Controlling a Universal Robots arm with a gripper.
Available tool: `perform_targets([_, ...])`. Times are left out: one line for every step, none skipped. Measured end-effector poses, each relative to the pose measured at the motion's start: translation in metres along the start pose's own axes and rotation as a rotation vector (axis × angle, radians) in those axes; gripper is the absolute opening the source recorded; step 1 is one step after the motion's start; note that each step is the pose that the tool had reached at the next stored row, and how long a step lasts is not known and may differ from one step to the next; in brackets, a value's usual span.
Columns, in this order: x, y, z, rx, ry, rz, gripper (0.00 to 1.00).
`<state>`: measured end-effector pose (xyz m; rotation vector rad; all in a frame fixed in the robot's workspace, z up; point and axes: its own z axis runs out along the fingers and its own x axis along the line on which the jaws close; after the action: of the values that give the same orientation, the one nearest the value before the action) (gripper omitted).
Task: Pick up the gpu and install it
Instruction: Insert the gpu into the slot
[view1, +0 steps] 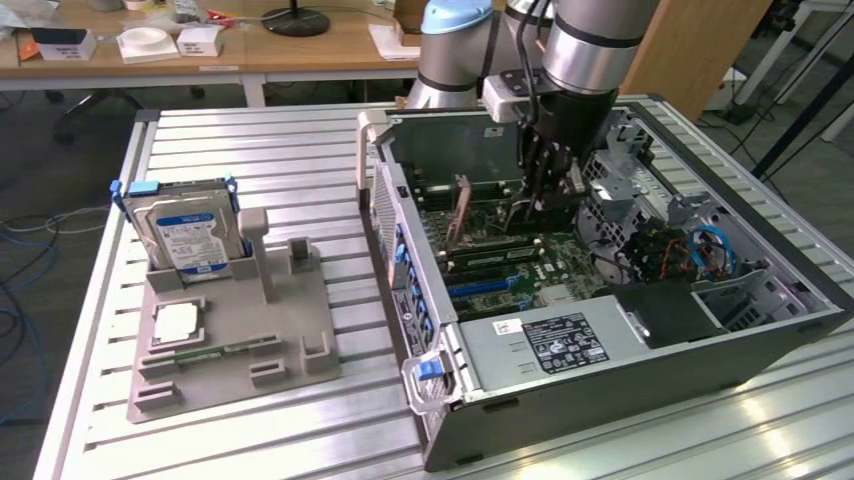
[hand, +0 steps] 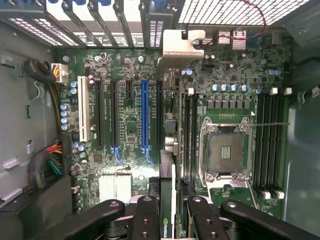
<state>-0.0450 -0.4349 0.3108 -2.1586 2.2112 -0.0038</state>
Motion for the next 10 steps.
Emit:
perform_targets([0.0001, 0.0001, 0.0015, -0.0001, -0.0001, -0.002, 0.26])
perform_targets([0.0001, 0.0001, 0.0030, -0.0001, -0.0001, -0.004, 0.26])
perform_targets([0.0002, 0.0002, 0.0045, -0.0002, -0.0001, -0.006, 0.26])
perform_targets([0.0003, 0.0002, 0.0059, -0.0003, -0.0002, -0.008, 0.26])
perform_targets([0.0003, 0.0003, 0.0072, -0.0004, -0.0003, -0.010, 0.26])
perform_targets([0.0004, 0.0003, 0.0078, -0.0004, -0.0003, -0.012, 0.26])
perform_targets([0.0005, 0.0005, 0.0082, -0.0006, 0.0004, -0.014, 0.26])
perform_targets([0.0007, 0.0008, 0.0084, -0.0006, 0.0014, -0.014, 0.26])
perform_targets([0.0011, 0.0010, 0.0089, -0.0007, 0.0020, -0.015, 0.26])
perform_targets([0.0014, 0.0012, 0.0094, -0.0006, 0.0019, -0.015, 0.26])
